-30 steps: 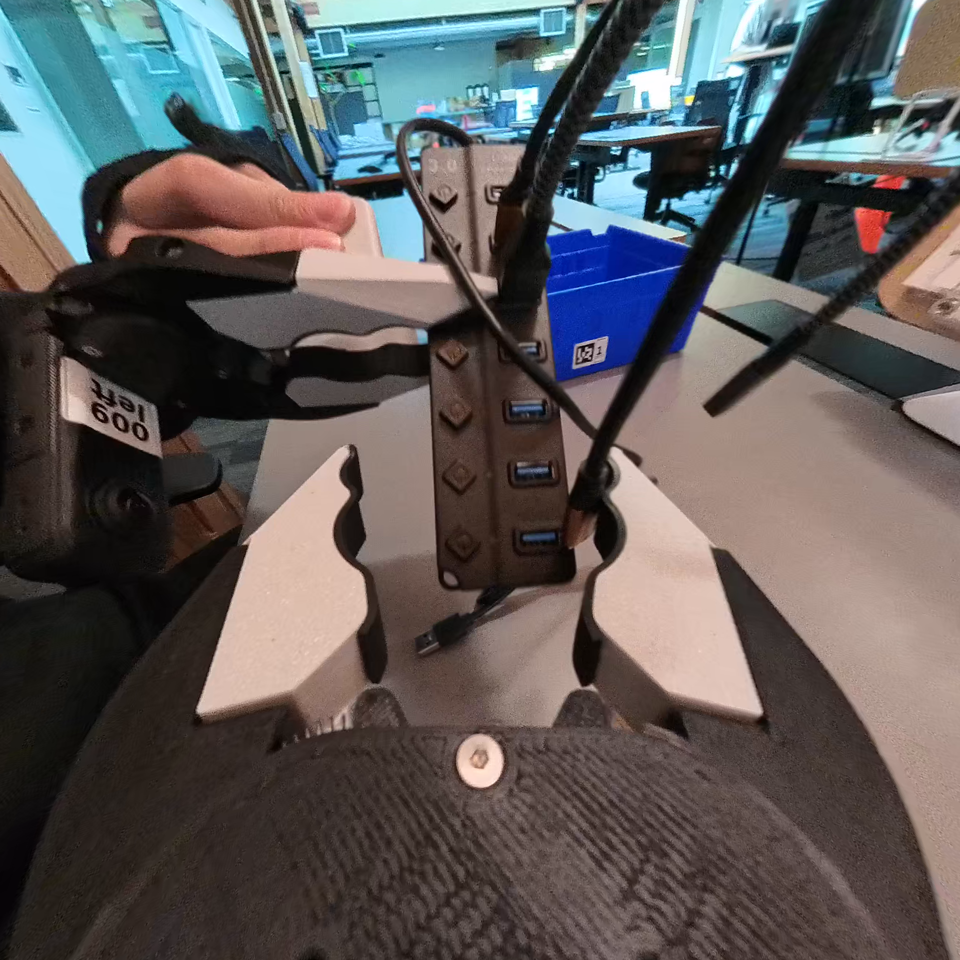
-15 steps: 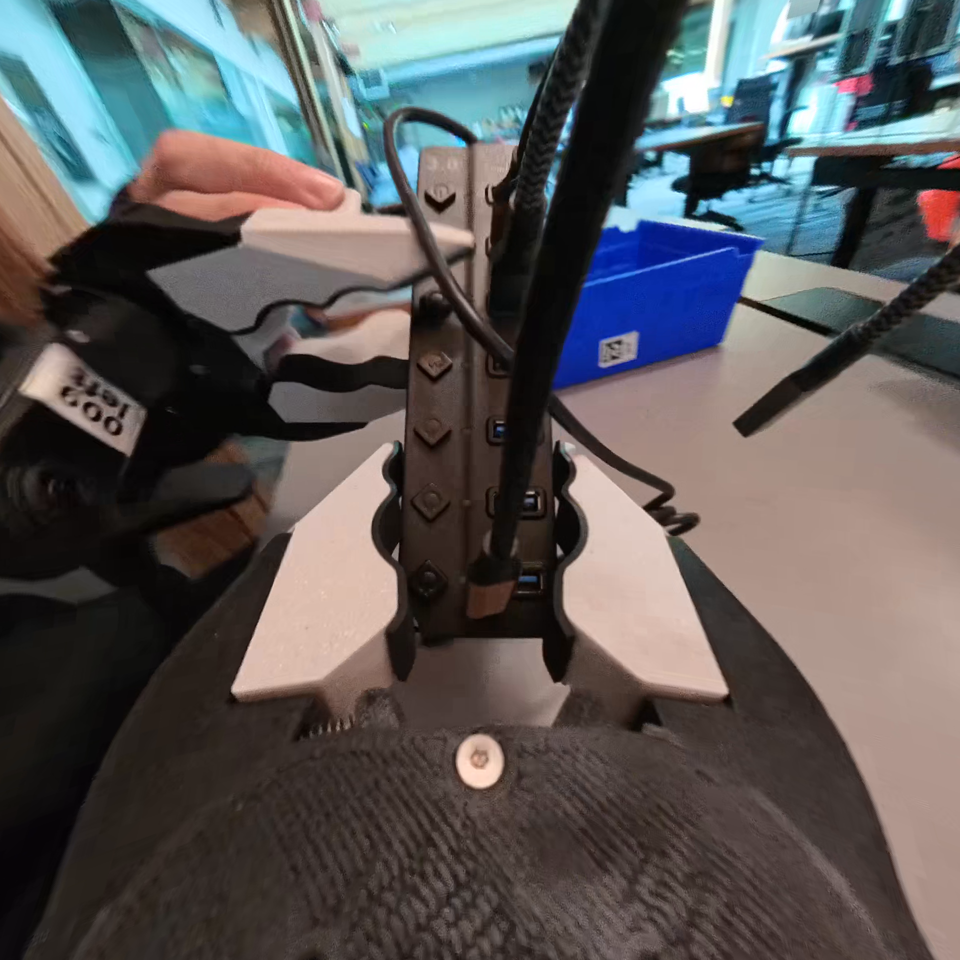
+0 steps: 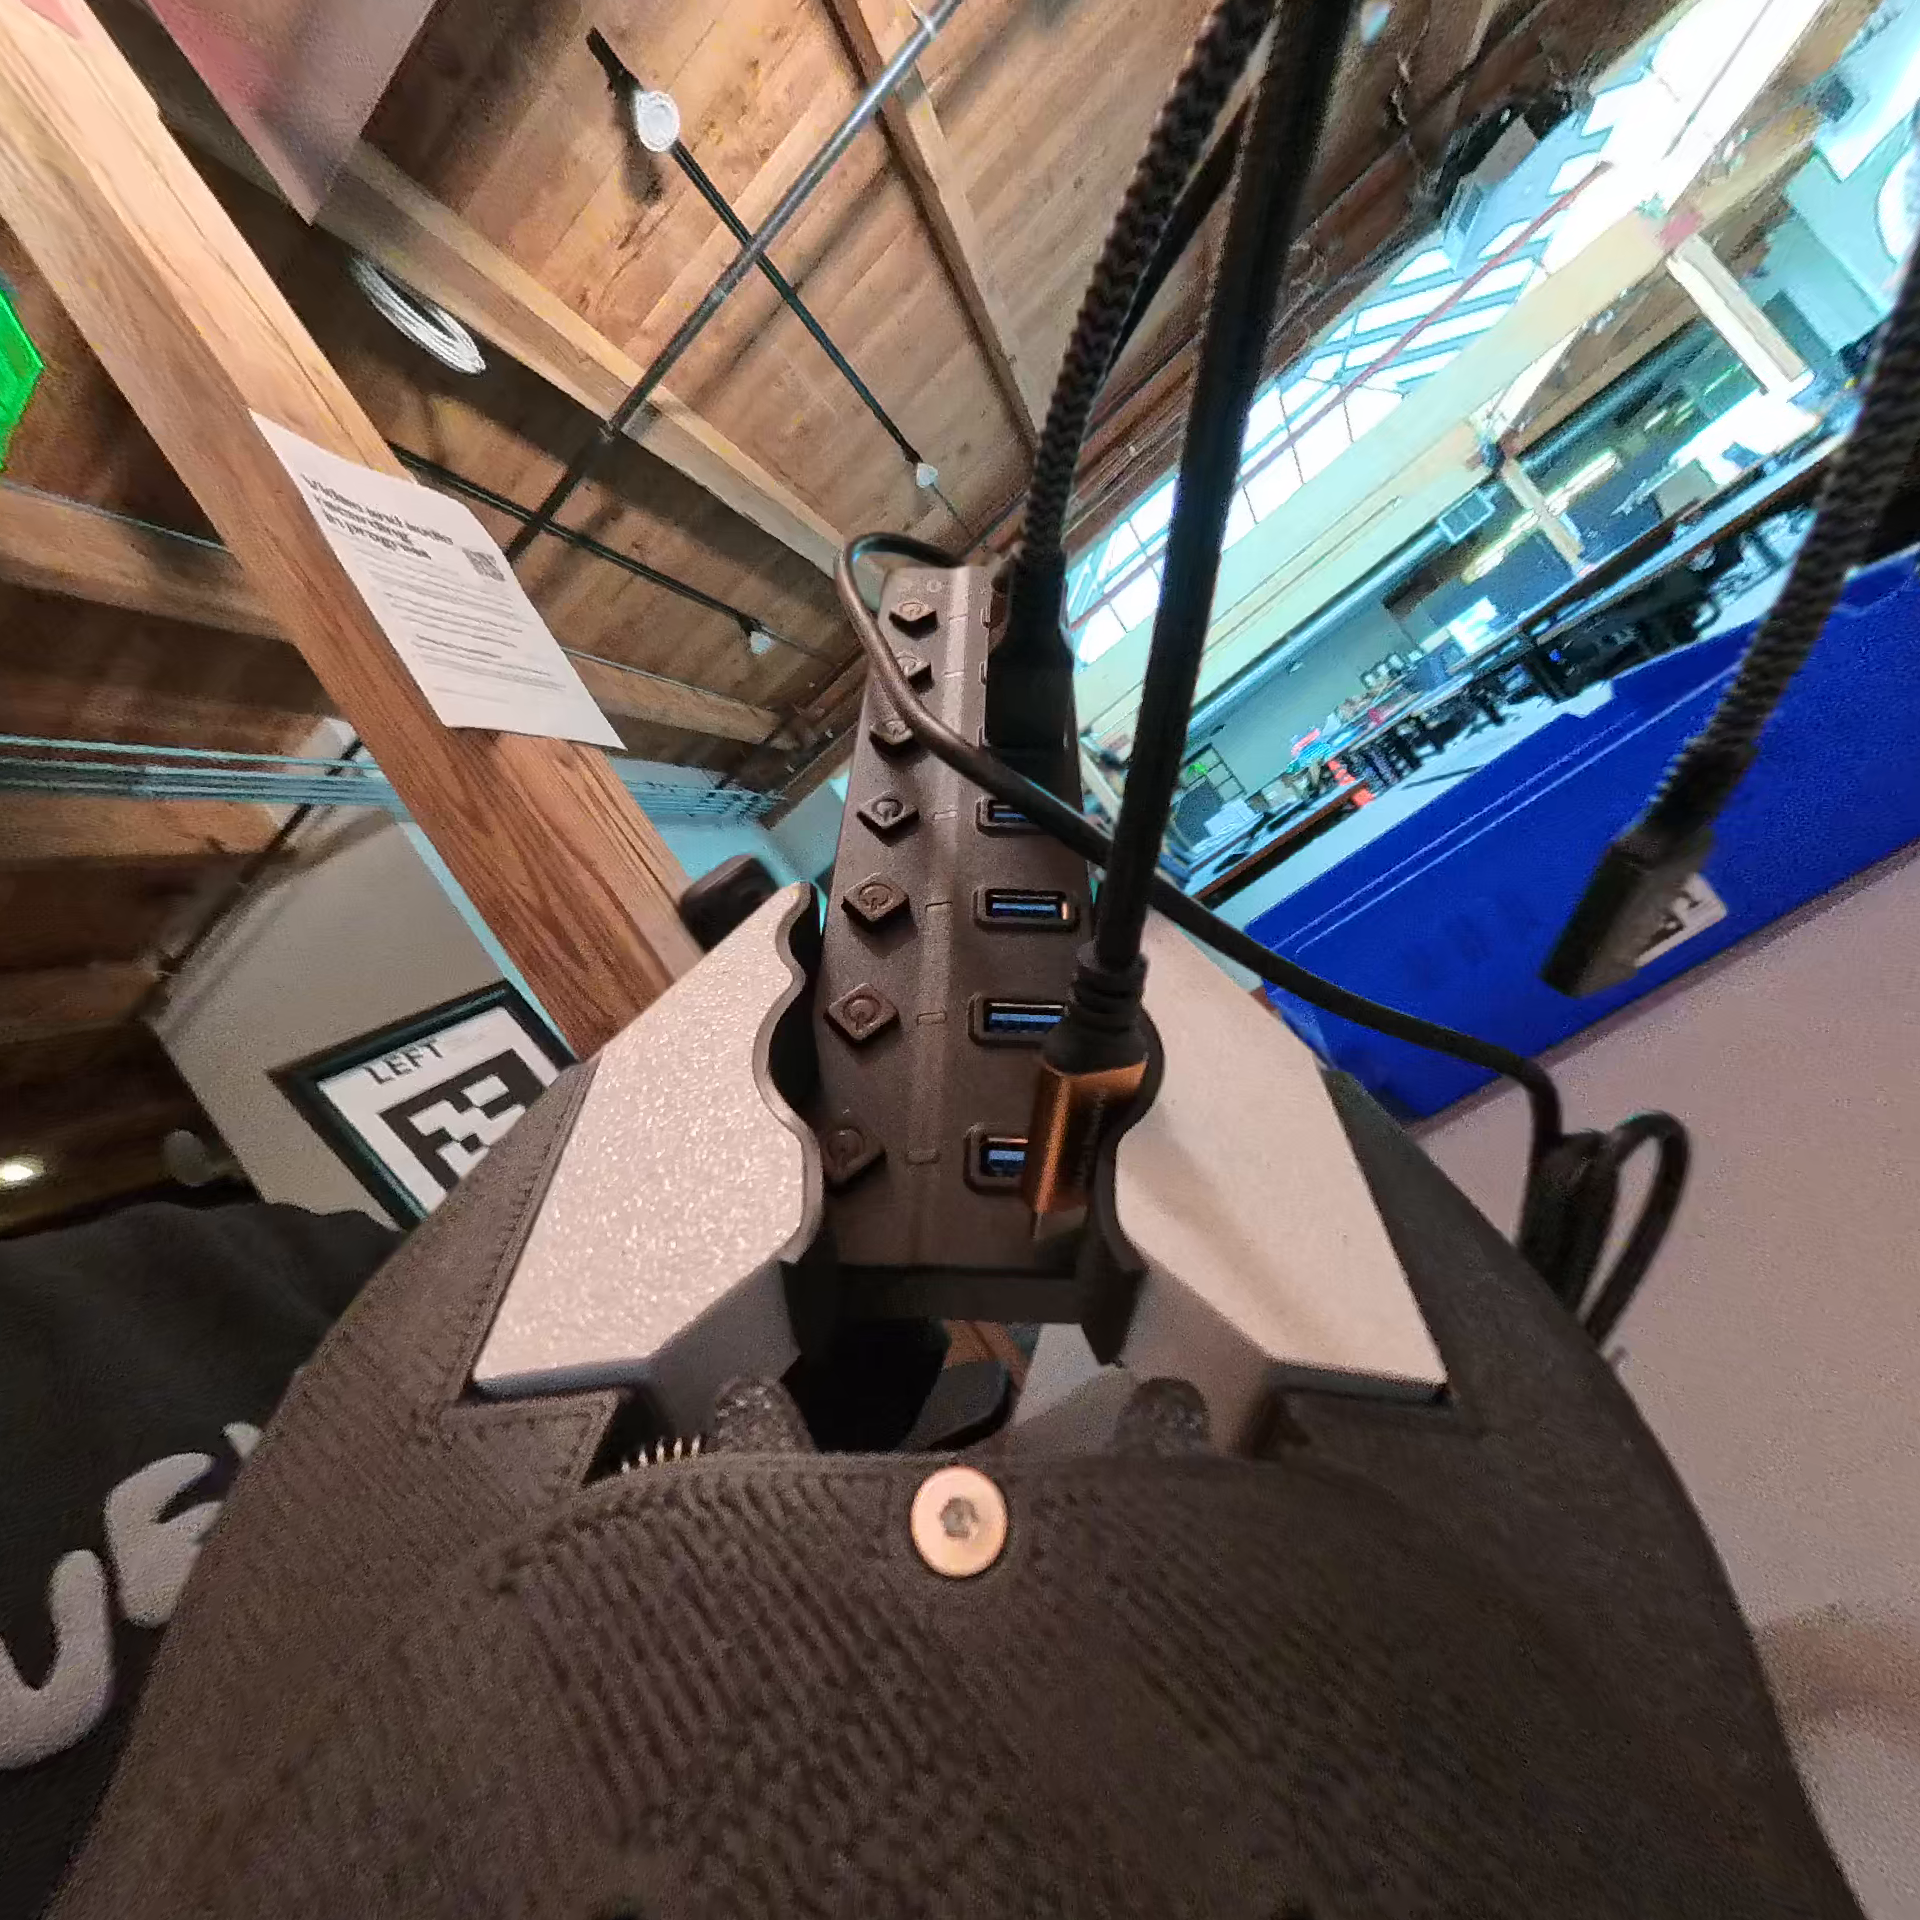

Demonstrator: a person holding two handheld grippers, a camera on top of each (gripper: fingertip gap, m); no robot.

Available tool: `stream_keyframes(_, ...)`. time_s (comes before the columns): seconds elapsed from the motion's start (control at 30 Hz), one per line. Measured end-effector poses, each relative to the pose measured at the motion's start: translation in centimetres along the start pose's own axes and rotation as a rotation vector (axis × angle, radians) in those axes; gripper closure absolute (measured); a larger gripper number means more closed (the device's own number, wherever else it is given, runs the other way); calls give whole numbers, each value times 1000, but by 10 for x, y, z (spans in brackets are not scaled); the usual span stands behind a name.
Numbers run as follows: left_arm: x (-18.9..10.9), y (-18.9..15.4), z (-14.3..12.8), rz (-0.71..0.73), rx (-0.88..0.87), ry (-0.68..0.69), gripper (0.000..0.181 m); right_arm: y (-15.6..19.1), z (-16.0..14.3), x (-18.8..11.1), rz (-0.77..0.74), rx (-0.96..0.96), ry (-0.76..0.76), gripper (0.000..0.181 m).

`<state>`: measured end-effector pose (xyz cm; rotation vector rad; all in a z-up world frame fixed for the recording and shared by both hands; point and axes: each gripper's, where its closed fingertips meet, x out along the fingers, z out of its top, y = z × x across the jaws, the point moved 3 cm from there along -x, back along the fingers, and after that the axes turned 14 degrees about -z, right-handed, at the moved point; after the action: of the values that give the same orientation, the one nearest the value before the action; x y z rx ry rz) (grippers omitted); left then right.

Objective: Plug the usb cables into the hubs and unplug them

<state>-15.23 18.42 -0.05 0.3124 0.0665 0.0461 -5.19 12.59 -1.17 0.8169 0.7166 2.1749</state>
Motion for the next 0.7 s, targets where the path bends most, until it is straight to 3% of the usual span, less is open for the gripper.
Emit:
stream_keyframes(0.1, 7, -12, -1, -275, -468, -172, 101, 7, -9, 4, -17, -167, 48, 129)
stream_keyframes(0.2, 11, -14, 17, -454, -659, -327, 98, 16, -22, 11, 1, -294, 86, 129)
stream_keyframes(0.27, 15, -17, 26, -521, -650, -355, 104, 24, -31, 13, 55, -335, 111, 129)
stream_keyframes(0.33, 15, -22, 40, -593, -604, -402, 124, 24, -39, 15, 62, -380, 152, 129)
stream_keyframes(0.43, 22, -28, 40, -590, -524, -319, 126, 10, -53, 16, -17, -461, 252, 127)
stream_keyframes(0.6, 33, -25, 32, -472, -357, -185, 129, 0, -45, 15, -141, -478, 246, 111)
stream_keyframes(0.7, 33, -19, 36, -454, -350, -202, 129, -2, -42, 12, -152, -531, 233, 109)
